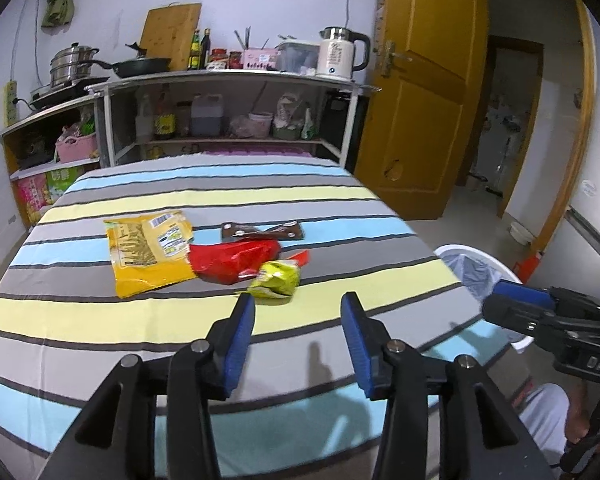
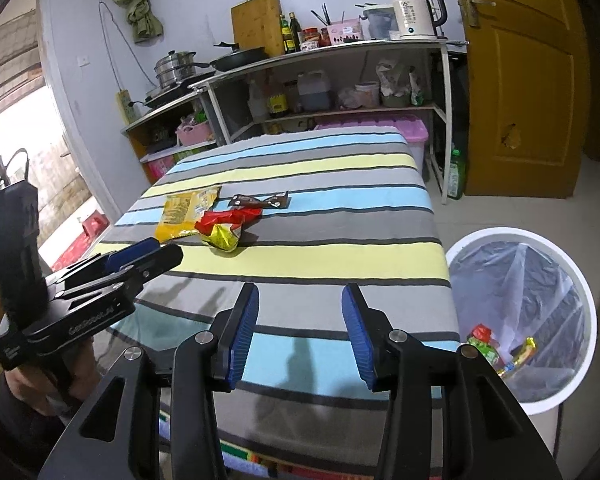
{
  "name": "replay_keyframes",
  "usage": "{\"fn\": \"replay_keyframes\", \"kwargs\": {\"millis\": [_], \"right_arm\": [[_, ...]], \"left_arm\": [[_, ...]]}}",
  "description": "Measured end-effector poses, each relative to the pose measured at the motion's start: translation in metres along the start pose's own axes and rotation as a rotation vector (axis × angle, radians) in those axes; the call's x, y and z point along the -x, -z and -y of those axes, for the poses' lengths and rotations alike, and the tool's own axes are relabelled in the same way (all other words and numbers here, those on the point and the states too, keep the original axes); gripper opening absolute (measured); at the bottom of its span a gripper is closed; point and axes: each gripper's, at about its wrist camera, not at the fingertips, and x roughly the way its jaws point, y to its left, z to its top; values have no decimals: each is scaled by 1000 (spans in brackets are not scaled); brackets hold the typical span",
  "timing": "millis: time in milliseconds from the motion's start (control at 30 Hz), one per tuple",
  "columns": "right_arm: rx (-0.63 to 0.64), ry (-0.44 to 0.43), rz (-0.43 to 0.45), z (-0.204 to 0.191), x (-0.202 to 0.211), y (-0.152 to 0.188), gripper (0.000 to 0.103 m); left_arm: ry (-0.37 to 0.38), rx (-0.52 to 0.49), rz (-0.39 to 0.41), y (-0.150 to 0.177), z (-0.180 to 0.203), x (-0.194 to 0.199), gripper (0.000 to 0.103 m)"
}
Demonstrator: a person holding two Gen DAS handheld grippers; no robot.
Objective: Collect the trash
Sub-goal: 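Move back over the table and grasp the small yellow wrapper with the left tool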
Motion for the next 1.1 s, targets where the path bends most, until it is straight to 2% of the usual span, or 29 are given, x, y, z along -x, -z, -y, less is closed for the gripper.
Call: {"fn": "replay_keyframes", "kwargs": {"millis": [267,600,633,767,1100], "right_arm": [[-7,0,-24,6,-21,-5,45],[-25,11,-46,16,-39,-12,45],[-25,11,-48,16,-40,-13,45],[-24,12,-53,16,-46,-15,45],[-13,16,-66,12,-52,-18,45]], "left_arm": [[-14,-1,-51,-11,-11,-36,58],[-38,-15,-162,-20,-3,-72,58],[-41,-13,-172,-20,-3,-74,57],[-43,6,-196,-20,-5,-79,40],[-18,23,-165,-20,-9,-71,34]]}}
